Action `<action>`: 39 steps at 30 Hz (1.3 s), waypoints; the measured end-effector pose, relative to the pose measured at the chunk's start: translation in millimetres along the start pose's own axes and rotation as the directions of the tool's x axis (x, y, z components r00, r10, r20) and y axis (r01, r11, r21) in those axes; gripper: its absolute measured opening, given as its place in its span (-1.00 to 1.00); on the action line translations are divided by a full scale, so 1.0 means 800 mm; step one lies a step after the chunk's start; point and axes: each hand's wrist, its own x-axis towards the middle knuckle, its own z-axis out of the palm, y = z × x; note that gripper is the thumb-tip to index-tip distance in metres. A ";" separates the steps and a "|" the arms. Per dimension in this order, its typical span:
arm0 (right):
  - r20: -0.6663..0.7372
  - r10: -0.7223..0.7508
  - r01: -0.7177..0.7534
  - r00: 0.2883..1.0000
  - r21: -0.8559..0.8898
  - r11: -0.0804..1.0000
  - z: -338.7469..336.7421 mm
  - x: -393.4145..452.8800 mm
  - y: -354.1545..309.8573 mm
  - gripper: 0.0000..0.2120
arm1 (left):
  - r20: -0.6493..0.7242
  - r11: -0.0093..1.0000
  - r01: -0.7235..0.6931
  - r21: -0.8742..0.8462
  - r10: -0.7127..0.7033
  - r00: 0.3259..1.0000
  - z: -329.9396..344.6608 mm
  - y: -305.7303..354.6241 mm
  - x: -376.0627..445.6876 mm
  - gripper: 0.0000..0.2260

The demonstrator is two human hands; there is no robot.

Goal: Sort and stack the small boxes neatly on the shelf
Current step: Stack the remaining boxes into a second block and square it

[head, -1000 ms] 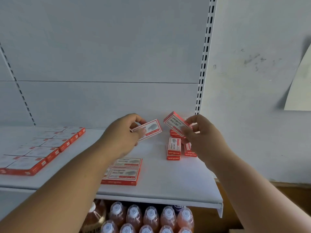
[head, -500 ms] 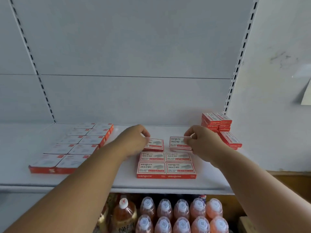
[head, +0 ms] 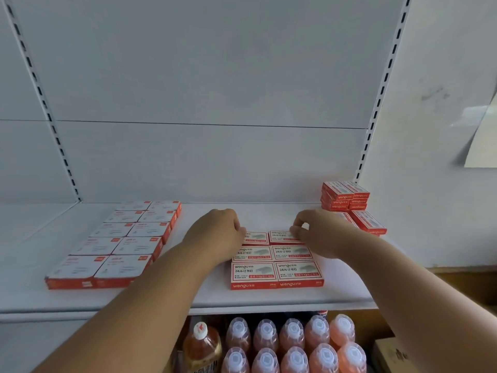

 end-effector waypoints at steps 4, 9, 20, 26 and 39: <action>0.059 -0.051 0.048 0.997 0.065 0.997 -0.002 0.003 0.004 -0.87 | 0.018 0.998 0.023 0.050 -0.024 1.000 0.000 0.001 0.000 -0.81; 0.063 -0.087 0.087 0.994 0.000 0.996 -0.004 0.004 0.002 -0.85 | 0.037 0.998 0.006 0.070 -0.008 0.999 -0.002 0.007 0.001 -0.80; -0.141 -0.125 0.099 0.982 -0.180 0.979 -0.009 -0.009 0.009 -0.77 | -0.027 0.990 -0.051 0.130 0.055 0.998 -0.019 0.025 0.006 -0.90; -0.418 -0.012 0.011 0.909 -0.005 1.000 -0.047 -0.019 0.073 -0.87 | -0.013 0.980 -0.196 0.013 0.196 0.980 -0.021 0.099 0.003 -0.91; -0.240 0.030 -0.004 0.970 0.106 0.994 -0.051 -0.006 0.176 -0.65 | 0.280 0.965 -0.144 0.220 0.079 0.957 0.043 0.261 0.040 -0.65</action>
